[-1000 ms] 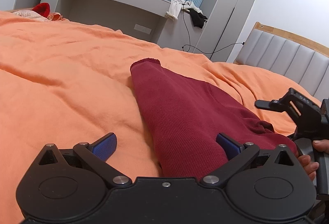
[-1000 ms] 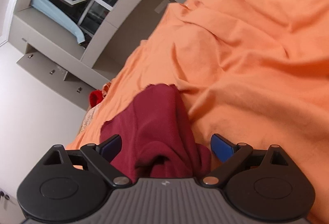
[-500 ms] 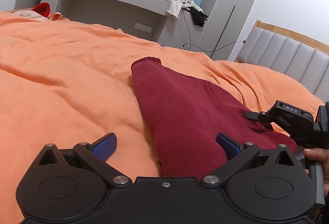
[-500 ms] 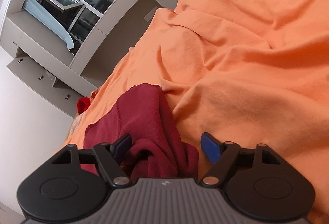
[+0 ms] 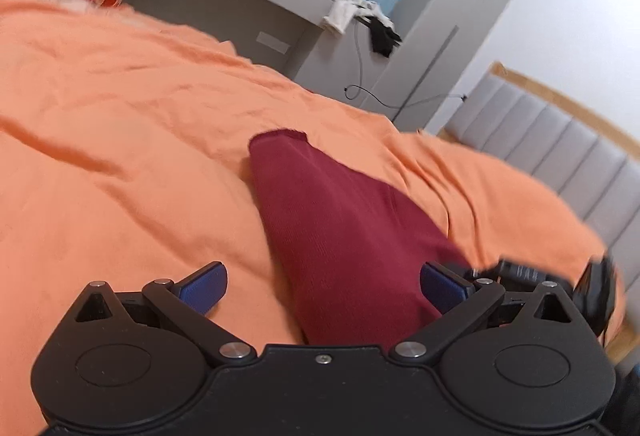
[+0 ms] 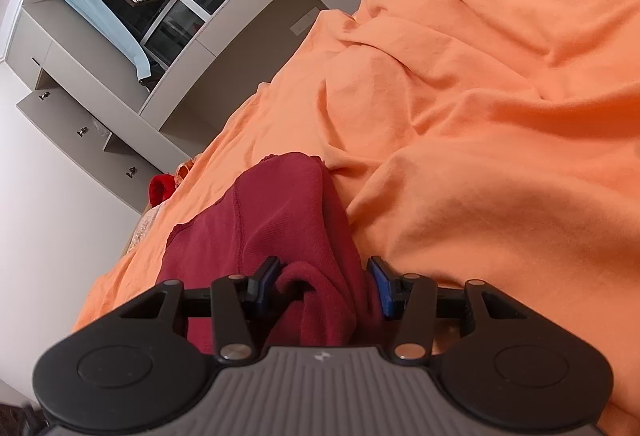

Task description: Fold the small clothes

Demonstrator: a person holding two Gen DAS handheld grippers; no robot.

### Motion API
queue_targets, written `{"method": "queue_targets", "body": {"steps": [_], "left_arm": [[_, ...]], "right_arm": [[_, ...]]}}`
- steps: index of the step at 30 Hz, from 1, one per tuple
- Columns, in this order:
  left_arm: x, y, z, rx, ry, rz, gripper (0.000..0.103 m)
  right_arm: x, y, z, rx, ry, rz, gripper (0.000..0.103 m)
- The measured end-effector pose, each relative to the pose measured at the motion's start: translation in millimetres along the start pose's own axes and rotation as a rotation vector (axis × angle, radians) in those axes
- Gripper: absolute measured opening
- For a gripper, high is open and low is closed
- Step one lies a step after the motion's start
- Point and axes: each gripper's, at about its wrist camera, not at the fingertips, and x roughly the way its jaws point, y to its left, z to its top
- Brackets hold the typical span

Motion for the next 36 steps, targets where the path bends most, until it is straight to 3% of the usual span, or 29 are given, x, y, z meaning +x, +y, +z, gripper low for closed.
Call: {"method": "queue_targets", "body": {"steps": [2,5,8,10,14,36], "left_arm": [[6.1,5.2,11.4,-0.031,0.025,-0.01,0.102],[29.7,11.8,33.4,-0.005,0.141,-0.075,0.102],[50.7,23.7,37.0,-0.048,0.22,-0.082,0.102],[54.2,28.8,28.8,-0.057,0.213,-0.084,0.102],[51.8,17.5,19.9,0.035,0.199,-0.053,0.102],[50.3,16.4,20.0,0.022,0.203,-0.039,0.102]], "right_arm": [[-0.1,0.9,-0.5,-0.003,-0.001,-0.004,0.052],[-0.4,1.5,-1.1,-0.009,-0.004,-0.006,0.054],[0.5,-0.5,-2.1,-0.008,-0.007,-0.004,0.055],[0.9,-0.3,-3.4,-0.011,-0.012,-0.007,0.056],[-0.4,2.2,-6.6,-0.029,-0.025,-0.02,0.056],[-1.5,-1.7,-7.6,-0.027,-0.028,-0.006,0.059]]}}
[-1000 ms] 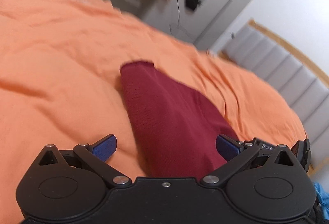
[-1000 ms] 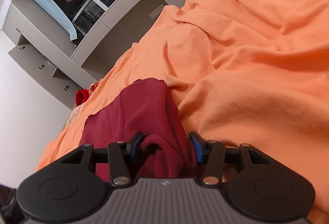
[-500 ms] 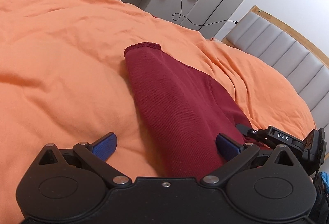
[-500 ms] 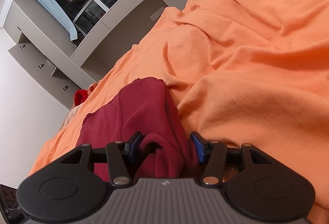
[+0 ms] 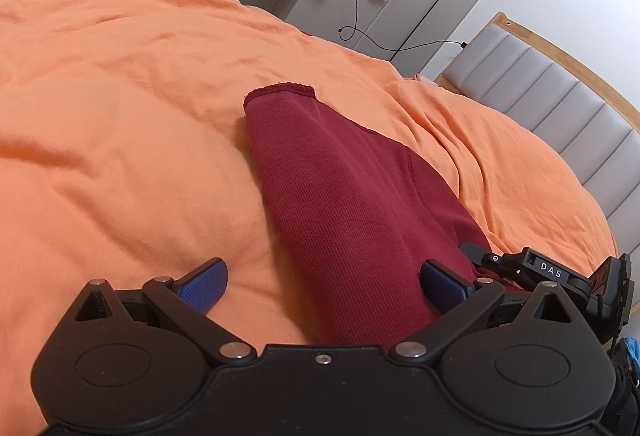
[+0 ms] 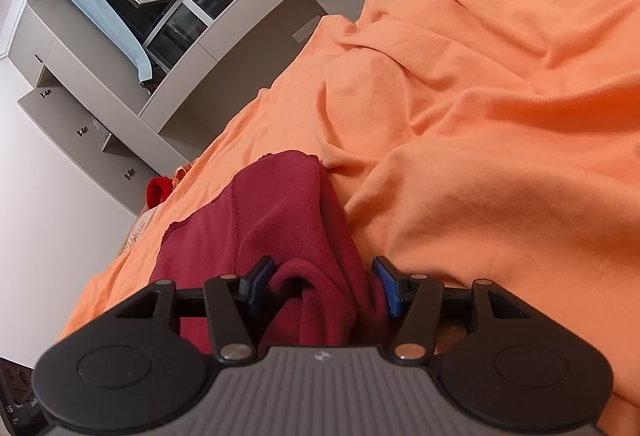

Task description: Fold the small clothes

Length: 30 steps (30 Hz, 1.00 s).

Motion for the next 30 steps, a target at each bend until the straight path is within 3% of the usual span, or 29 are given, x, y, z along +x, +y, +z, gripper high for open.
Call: {"method": "queue_targets", "body": {"steps": [16,21,24,26,30], "left_arm": [[-0.6,-4.7,-1.2,-0.028,-0.013,-0.002,0.092],[5.4,-7.5,1.7,-0.053,0.014,-0.055,0.065],[8.3,-8.3,4.0,-0.067,0.028,-0.076,0.049],[7.2,-11.5,5.4,-0.054,0.019,-0.063,0.034],[-7.0,-25.3,11.1,0.017,-0.048,-0.016,0.022]], "right_arm": [[-0.8,0.5,-1.1,-0.002,-0.01,0.004,0.063],[-3.2,9.3,-3.1,-0.031,-0.034,-0.023,0.06],[-4.7,16.3,-3.8,-0.049,-0.047,-0.025,0.046],[-5.7,24.8,-4.6,-0.068,-0.057,-0.02,0.037],[-10.7,55.8,-7.8,-0.21,-0.117,-0.004,0.034]]}}
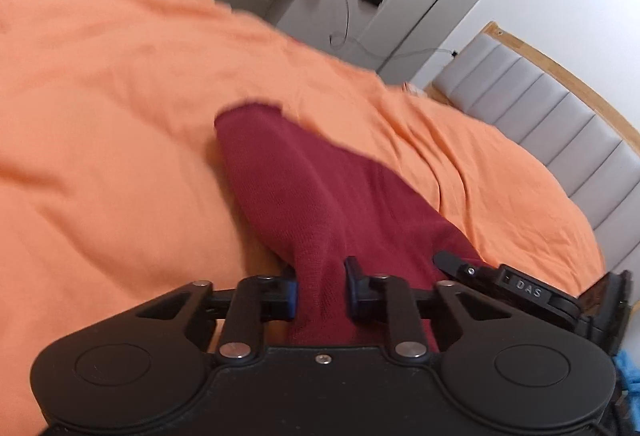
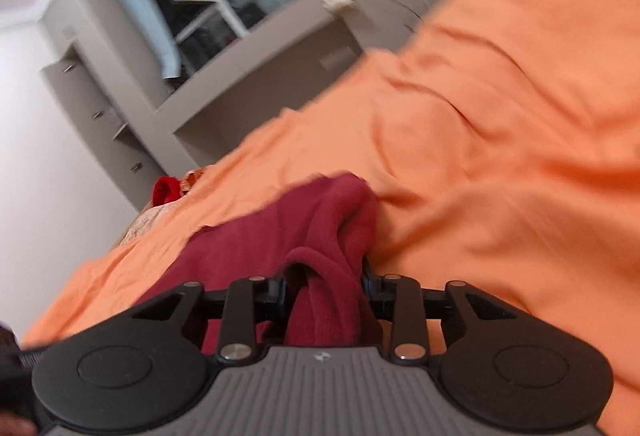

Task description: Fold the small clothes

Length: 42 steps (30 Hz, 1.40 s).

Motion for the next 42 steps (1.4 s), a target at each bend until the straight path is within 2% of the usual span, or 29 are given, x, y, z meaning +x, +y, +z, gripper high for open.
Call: {"method": "queue_targets", "body": {"steps": [4,8,13,15,19,21,23,28,30,31,33,35,39,42], "left_arm": [[-23.3,-15.4,10.2,0.132,-0.105,0.056,0.021],[-48.5,-21.8,16.5,0.252,-0.201,0.157,0.021],[-73.5,-12.4,25.1,0.296,-0.28,0.251,0.021],[-78.5,-4.2,27.5,0.284,-0.278,0.269,0.021],[-70.9,10.8,24.8,0.243,-0.195,0.318,0.022],[-69.5,17.5,21.1,0.231,-0.167,0.353,0.023],[-70.1,22.6,19.2,0.207,-0.158,0.354,0.025],[-67.0,22.5,14.9,0.198,-0.152,0.378,0.032],[-68.2,20.3,12.6,0.197,-0.157,0.391,0.036],[-69.0,19.8,12.5,0.194,-0.159,0.395,0.04],[-68.7,15.7,11.4,0.181,-0.167,0.406,0.053],[-73.4,15.6,10.1,0.161,-0.183,0.41,0.074],[-86.2,9.4,6.8,0.138,-0.226,0.412,0.085],[-100.4,3.2,-0.1,0.122,-0.277,0.42,0.097]], "right_arm": [[2.0,39.2,-5.3,-0.169,-0.059,0.047,0.034],[16.4,70.6,-13.0,-0.279,-0.107,0.092,0.034],[32.4,94.6,-20.7,-0.359,-0.126,0.117,0.034],[37.3,97.7,-25.5,-0.378,-0.097,0.11,0.034],[44.6,89.7,-32.0,-0.357,-0.039,0.076,0.037],[48.2,82.2,-32.6,-0.314,0.0,0.063,0.041],[49.2,74.0,-31.6,-0.268,0.018,0.057,0.047],[46.1,65.0,-30.3,-0.224,0.021,0.044,0.058],[43.5,65.9,-29.7,-0.228,0.013,0.041,0.062],[42.8,65.4,-28.5,-0.229,0.007,0.037,0.068],[37.7,67.8,-27.4,-0.228,-0.006,0.031,0.079],[29.5,68.4,-26.1,-0.222,-0.029,0.026,0.087],[8.2,72.4,-26.0,-0.251,-0.077,0.013,0.096],[-9.3,79.9,-27.7,-0.292,-0.12,0.018,0.101]]}}
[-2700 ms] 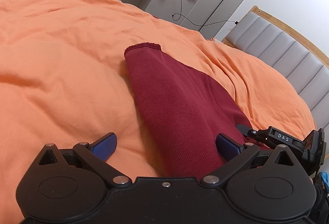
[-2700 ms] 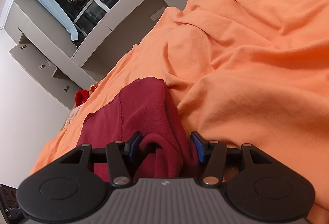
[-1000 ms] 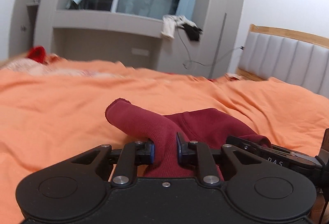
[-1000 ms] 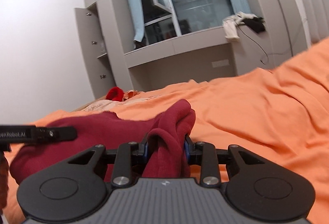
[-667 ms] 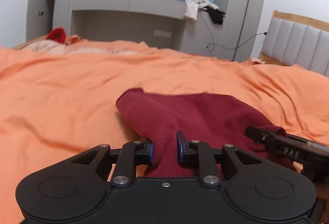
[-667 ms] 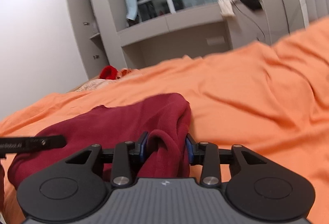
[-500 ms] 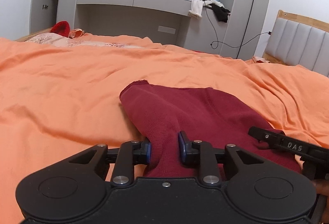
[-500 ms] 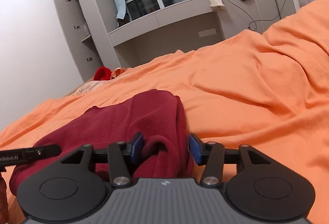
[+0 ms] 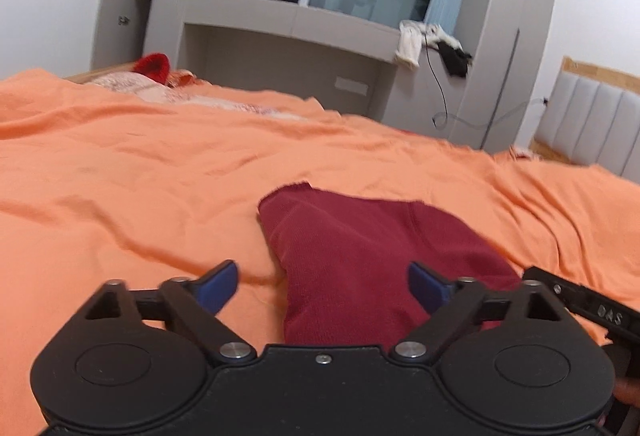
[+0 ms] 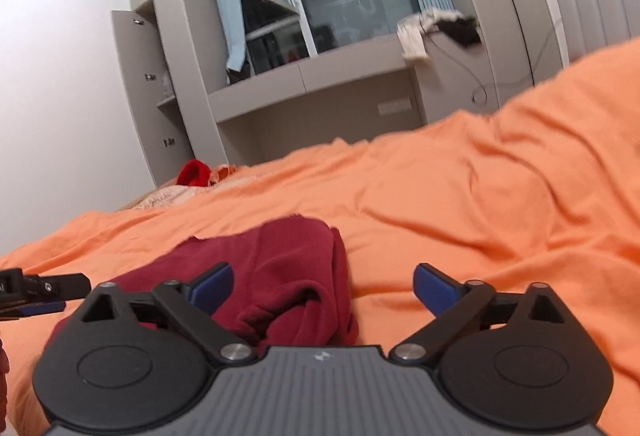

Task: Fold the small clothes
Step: 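Release the folded end with the right gripper and pull both grippers back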

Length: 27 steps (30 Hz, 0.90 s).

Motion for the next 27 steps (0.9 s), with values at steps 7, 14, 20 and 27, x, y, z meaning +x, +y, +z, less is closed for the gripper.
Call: {"method": "queue_targets", "body": {"steps": [7,14,20,27], "left_arm": [[-48.2,-3.3,-14.3,0.024,-0.113,0.035,0.102],[-94.8,-1.5,-41.2,0.035,-0.186,0.072,0.102],[-134.5,-1.8,-68.1,0.062,-0.223,0.092,0.102],[-174.1,-2.7,-103.6,0.133,-0.225,0.104,0.102]], "right_arm": [[-53.1,11.7,-4.0,-0.023,-0.115,-0.002,0.103],[-109.9,29.0,-23.2,-0.111,-0.221,-0.014,0.103],[-155.7,47.5,-46.6,-0.215,-0.287,-0.028,0.103],[-180.0,64.4,-71.1,-0.272,-0.252,-0.031,0.103]]}}
